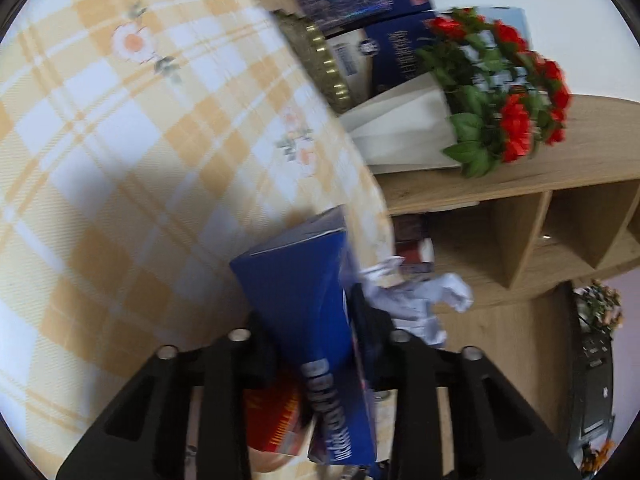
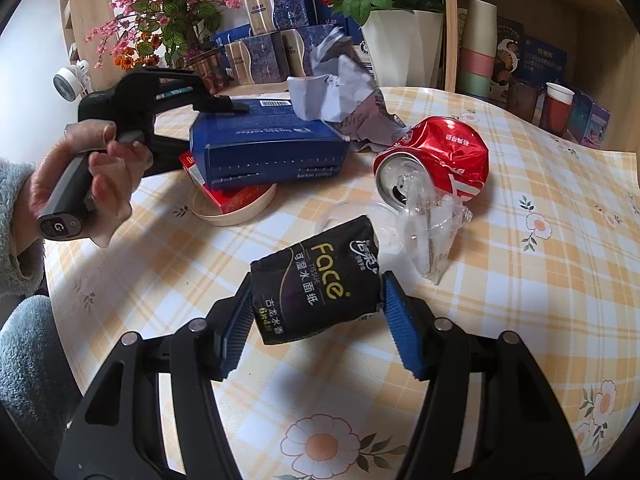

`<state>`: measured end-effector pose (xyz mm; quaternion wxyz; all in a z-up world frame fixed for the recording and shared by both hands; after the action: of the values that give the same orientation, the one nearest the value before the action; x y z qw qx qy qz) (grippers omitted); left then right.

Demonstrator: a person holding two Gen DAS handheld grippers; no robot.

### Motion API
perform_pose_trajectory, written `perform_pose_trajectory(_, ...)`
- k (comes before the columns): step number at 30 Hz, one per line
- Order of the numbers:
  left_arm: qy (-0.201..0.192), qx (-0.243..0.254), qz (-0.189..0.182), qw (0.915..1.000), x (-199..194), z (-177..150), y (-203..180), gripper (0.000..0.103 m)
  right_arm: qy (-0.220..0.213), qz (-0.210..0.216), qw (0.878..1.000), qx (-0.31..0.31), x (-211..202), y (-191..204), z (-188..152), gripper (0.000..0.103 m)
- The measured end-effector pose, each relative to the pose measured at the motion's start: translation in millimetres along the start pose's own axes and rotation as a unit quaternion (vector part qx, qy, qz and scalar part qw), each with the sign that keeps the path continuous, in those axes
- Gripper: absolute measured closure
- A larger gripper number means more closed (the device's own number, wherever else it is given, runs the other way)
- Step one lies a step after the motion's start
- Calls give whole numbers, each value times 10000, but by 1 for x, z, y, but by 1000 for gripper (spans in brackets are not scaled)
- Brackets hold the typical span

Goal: Collect trash
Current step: 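Grasp the black Face tissue pack with the right tool while the left grasps the blue coffee bag, then carry the tissue pack and coffee bag down toward the bin with both tools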

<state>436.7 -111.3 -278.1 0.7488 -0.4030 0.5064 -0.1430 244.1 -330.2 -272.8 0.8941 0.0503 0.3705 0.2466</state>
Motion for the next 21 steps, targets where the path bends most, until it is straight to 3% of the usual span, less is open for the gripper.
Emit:
perform_pose_trajectory(4, -143, 74, -299, 9994, -21, 5, -11, 81, -37, 14, 10000, 57, -1, -2, 0, 41)
perform_pose_trajectory(13, -719, 882, -310, 9930, -114, 7, -44, 83, -80, -44, 9999, 80, -3, -3, -1, 41)
perform_pose_trajectory(15, -922, 1261, -237, 9874, -144, -2, -49, 83, -120, -78, 9998, 109, -5, -3, -1, 41)
perform_pose_trajectory(18, -1228, 1999, 8, 9721, -194, -27, -55, 83, -138, -177, 9997, 67, -6, -1, -2, 41)
perform_pose_trajectory(21, -1256, 2501, 265, 9597, -221, -52, -51, 84, -89, -285, 9996, -17, -5, 2, -2, 41)
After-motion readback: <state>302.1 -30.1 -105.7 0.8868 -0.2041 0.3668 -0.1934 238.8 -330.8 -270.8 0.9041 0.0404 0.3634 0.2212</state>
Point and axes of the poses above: each gripper's, at about its wrist camera, not at the fingertips, and x roughly the way its jaws point, y to its left, z to its top, the point moved 5 cm from there along x, roughly the way its jaws point, and after that the axes turned 14 degrees about z, right-handed, at the moved point
